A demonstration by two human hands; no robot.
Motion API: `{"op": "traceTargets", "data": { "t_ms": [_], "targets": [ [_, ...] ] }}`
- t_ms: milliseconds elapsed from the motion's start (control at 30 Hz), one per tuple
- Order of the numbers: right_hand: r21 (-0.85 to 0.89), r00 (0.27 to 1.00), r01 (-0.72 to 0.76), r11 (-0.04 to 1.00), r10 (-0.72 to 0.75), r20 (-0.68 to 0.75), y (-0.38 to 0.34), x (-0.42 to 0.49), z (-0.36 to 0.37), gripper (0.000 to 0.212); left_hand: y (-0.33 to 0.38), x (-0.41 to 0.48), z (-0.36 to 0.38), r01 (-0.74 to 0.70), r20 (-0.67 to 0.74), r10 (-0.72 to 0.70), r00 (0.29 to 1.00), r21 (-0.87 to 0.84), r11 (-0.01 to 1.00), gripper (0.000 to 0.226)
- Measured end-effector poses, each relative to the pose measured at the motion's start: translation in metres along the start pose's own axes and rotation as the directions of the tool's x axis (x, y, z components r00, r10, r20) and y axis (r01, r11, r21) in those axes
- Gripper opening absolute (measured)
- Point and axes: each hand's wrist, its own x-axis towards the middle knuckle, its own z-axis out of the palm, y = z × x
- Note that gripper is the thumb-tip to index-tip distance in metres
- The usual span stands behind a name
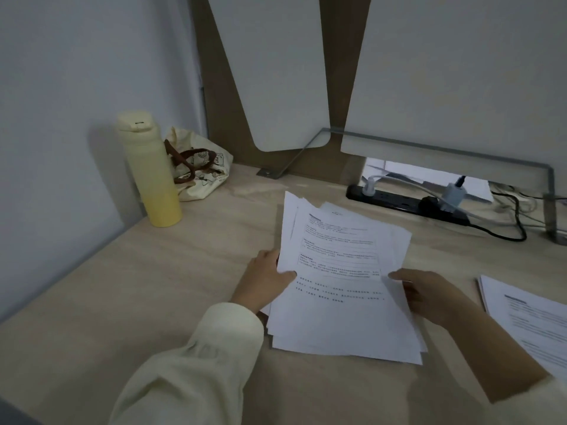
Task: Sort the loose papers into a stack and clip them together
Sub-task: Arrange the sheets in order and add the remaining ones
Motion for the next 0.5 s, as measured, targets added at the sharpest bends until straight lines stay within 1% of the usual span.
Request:
{"op": "traceTargets", "data": {
  "t_ms": [67, 100, 133, 167, 200, 267, 333, 367, 400, 433, 500],
  "targets": [
    [-0.048, 0.998, -0.004, 0.999, 0.008, 0.065, 0.005, 0.004, 0.002, 0.048, -0.001, 0.000, 0.000, 0.010, 0.048, -0.005, 0.999, -0.105, 0.994, 0.042],
    [-0.048, 0.995, 0.009, 0.999, -0.004, 0.100, 0.005, 0.002, 0.004, 0.054, -0.003, -0.001, -0.002, 0.026, 0.077, -0.012, 0.997, -0.183, 0.983, 0.038],
    [-0.048, 0.992, 0.036, 0.998, -0.030, 0.125, 0.007, 0.002, 0.006, 0.051, -0.004, -0.002, -0.004, 0.058, 0.112, -0.031, 0.993, -0.247, 0.967, 0.034],
    [-0.043, 0.987, 0.072, 0.996, -0.065, 0.146, 0.009, 0.001, 0.007, 0.044, -0.006, -0.002, -0.005, 0.072, 0.133, -0.034, 0.991, -0.292, 0.954, 0.035],
    [-0.041, 0.983, 0.115, 0.993, -0.108, 0.148, 0.011, 0.001, 0.007, 0.039, -0.007, -0.003, -0.006, 0.084, 0.140, -0.042, 0.989, -0.310, 0.947, 0.041],
    [-0.040, 0.971, 0.202, 0.979, -0.195, 0.140, 0.013, -0.004, 0.006, 0.037, -0.006, -0.003, -0.007, 0.100, 0.088, -0.073, 0.993, -0.352, 0.931, 0.048],
    [-0.032, 0.952, 0.276, 0.961, -0.268, 0.146, 0.012, -0.014, 0.002, 0.035, -0.001, -0.003, -0.008, 0.093, 0.021, -0.094, 0.995, -0.429, 0.898, 0.036],
    [-0.017, 0.942, 0.305, 0.952, -0.299, 0.154, 0.009, -0.020, -0.001, 0.033, 0.003, -0.002, -0.008, 0.087, 0.020, -0.088, 0.996, -0.491, 0.867, 0.033],
    [0.004, 0.929, 0.335, 0.942, -0.331, 0.163, 0.006, -0.027, -0.003, 0.031, 0.009, -0.002, -0.009, 0.082, 0.038, -0.074, 0.997, -0.556, 0.827, 0.038],
    [0.021, 0.917, 0.364, 0.931, -0.363, 0.166, 0.002, -0.034, -0.007, 0.029, 0.016, -0.001, -0.010, 0.065, 0.054, -0.040, 0.998, -0.611, 0.789, 0.044],
    [0.041, 0.894, 0.423, 0.905, -0.424, 0.147, -0.006, -0.046, -0.013, 0.027, 0.032, -0.002, -0.014, -0.005, 0.034, 0.039, 0.999, -0.683, 0.730, 0.045]
  ]
}}
